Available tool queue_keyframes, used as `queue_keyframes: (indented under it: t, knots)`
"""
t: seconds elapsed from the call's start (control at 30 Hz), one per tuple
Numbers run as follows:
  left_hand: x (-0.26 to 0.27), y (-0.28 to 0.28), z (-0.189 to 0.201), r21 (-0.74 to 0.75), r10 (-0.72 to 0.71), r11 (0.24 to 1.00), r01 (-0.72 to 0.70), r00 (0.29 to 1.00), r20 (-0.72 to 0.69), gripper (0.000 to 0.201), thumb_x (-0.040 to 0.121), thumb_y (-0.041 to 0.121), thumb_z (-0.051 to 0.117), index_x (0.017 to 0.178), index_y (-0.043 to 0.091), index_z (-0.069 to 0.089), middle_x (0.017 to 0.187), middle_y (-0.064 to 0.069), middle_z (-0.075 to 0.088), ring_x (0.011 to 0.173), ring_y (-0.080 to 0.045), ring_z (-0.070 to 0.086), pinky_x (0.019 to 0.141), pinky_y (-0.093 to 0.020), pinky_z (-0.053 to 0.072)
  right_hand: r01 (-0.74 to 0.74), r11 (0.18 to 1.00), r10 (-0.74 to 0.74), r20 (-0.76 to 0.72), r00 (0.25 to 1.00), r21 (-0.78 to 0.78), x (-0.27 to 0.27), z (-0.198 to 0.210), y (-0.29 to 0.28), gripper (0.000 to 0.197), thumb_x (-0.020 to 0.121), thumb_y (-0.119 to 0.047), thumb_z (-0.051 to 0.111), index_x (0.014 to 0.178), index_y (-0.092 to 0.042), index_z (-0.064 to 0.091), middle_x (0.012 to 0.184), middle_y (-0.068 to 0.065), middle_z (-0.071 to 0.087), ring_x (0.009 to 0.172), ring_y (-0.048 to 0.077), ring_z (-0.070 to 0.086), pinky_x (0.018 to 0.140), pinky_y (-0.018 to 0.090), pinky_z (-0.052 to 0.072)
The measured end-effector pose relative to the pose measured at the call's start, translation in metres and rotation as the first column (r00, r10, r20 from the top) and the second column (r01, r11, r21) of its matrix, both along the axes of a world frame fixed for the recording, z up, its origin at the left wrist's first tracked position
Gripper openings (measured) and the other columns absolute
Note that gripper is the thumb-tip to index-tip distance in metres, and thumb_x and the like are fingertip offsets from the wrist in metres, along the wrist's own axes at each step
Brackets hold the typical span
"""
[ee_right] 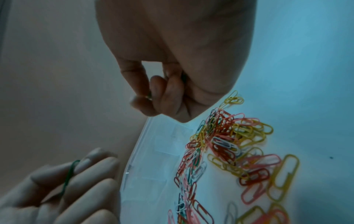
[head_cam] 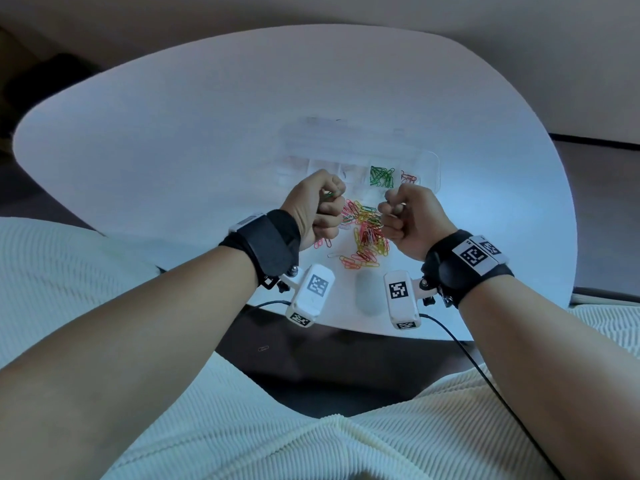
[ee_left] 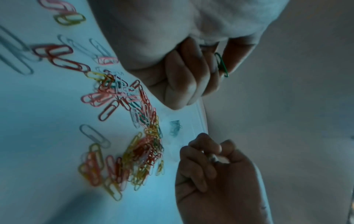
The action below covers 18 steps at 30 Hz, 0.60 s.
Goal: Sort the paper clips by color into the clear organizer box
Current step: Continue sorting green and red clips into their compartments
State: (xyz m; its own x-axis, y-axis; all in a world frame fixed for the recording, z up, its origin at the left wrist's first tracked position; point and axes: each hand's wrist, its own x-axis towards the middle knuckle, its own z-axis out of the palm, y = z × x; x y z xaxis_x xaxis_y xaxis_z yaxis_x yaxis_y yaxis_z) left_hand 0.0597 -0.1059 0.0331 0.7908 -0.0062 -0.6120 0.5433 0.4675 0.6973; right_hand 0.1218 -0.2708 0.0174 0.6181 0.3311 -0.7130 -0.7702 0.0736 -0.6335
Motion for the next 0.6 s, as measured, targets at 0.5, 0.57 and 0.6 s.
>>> queue_keyframes:
  t: [0.5,0.57,0.6]
  knots:
    - [0.030,-0.018,0.016,0.231,0.051,0.973,-0.014,0.986,-0.156,0.015,0.083,0.011,0.039,0.068,0.012,0.041,0.059,-0.002,0.030,0.046,-0.013,0.015,0.044,-0.018,0.015,0.359,0.920,-0.359,0.028,0.933,-0.156,0.033,0.045,0.004,0.009,0.085,-0.004,0.048,0.090,-0.011,0.048,0.079,0.006,0.037,0.067,0.020,0.030,0.062,0.029,0.031]
    - [0.035,-0.021,0.019,0.206,0.083,0.978,-0.046,0.980,-0.179,0.016,0.087,0.014,0.039,0.074,0.009,0.048,0.060,-0.001,0.033,0.046,-0.012,0.021,0.044,-0.020,0.018,0.357,0.921,-0.359,0.016,0.933,-0.153,0.034,0.046,0.005,0.013,0.085,-0.004,0.049,0.095,-0.011,0.052,0.080,0.006,0.035,0.067,0.019,0.030,0.067,0.029,0.033]
    - [0.038,-0.021,0.021,0.200,0.097,0.978,-0.058,0.977,-0.190,0.017,0.089,0.016,0.040,0.078,0.008,0.051,0.061,0.000,0.035,0.047,-0.012,0.024,0.044,-0.021,0.020,0.350,0.924,-0.352,0.011,0.936,-0.152,0.034,0.047,0.006,0.016,0.085,-0.006,0.050,0.099,-0.012,0.054,0.083,0.007,0.037,0.070,0.019,0.034,0.071,0.028,0.037]
